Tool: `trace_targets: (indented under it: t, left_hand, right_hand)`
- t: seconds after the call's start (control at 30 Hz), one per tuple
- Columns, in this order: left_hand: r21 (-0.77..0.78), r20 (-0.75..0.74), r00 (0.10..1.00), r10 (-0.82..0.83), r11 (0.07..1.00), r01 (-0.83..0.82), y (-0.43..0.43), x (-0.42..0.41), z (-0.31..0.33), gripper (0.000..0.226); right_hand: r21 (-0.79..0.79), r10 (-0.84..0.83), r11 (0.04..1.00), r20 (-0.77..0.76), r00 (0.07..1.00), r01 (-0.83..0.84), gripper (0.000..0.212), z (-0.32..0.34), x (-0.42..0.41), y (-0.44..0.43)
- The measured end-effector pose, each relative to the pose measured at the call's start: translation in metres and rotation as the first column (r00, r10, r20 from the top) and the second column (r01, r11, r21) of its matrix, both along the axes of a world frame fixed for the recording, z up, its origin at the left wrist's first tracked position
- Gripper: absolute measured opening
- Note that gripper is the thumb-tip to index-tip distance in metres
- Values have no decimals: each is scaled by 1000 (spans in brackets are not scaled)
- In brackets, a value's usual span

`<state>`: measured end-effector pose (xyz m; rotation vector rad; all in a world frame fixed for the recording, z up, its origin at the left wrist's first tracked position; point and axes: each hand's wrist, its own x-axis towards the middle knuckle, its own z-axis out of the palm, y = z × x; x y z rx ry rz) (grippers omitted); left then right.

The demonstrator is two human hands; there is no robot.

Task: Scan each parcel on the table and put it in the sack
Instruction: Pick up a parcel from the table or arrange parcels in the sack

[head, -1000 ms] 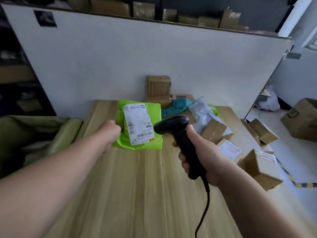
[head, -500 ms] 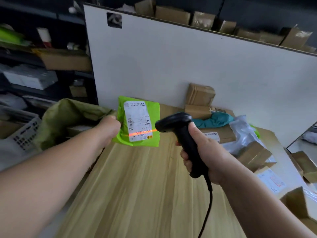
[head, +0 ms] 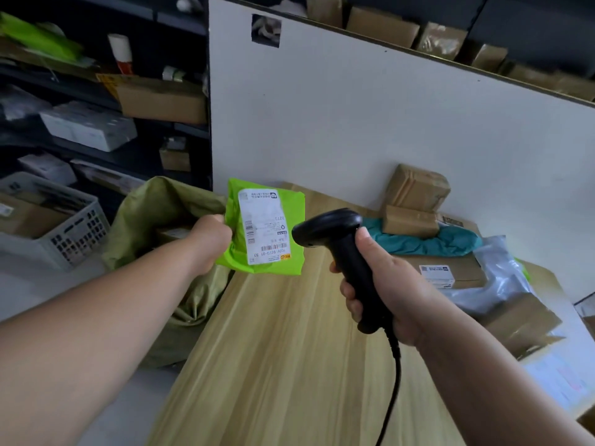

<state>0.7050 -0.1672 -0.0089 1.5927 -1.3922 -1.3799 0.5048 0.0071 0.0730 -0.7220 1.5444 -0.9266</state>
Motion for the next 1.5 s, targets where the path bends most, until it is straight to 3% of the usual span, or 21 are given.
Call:
trace_targets:
  t: [0.3,0.47,0.63,0.83,1.0,1.2,1.5]
  left_hand:
    - [9,31,999,18,1000,-19,-36,51,-13,35]
    - [-53,146,985,96,995,-89,-56,88,-27,25]
    - [-195,415,874,251,963,-184,-71,123,-42,12]
    - [-337,476,789,390,909,-246,-96,143,-46,23]
    - [-410,625,706,332,910,-65,-113,146,-59,15]
    - [-100,714,695,-86,970,223,-100,129,-92,43]
    - [-149,778,587,-224,841,520,-66,54,-84,50]
  right_hand:
    - [16,-18,1000,-21,1000,18,71,-4,50,-38]
    - [38,-40,998,-40,998,42,72,-13,70,-57]
    - [100,-45,994,-14,999,46,74,-31,81,-73]
    - [128,-23,991,5,1000,22,82,-48,85,-90]
    - [148,-17,989,5,1000,16,83,-59,84,-97]
    - [182,-46,983,36,998,39,82,-66,73,-96]
    - [179,-176,969,21,984,169,77,-65,30,-51]
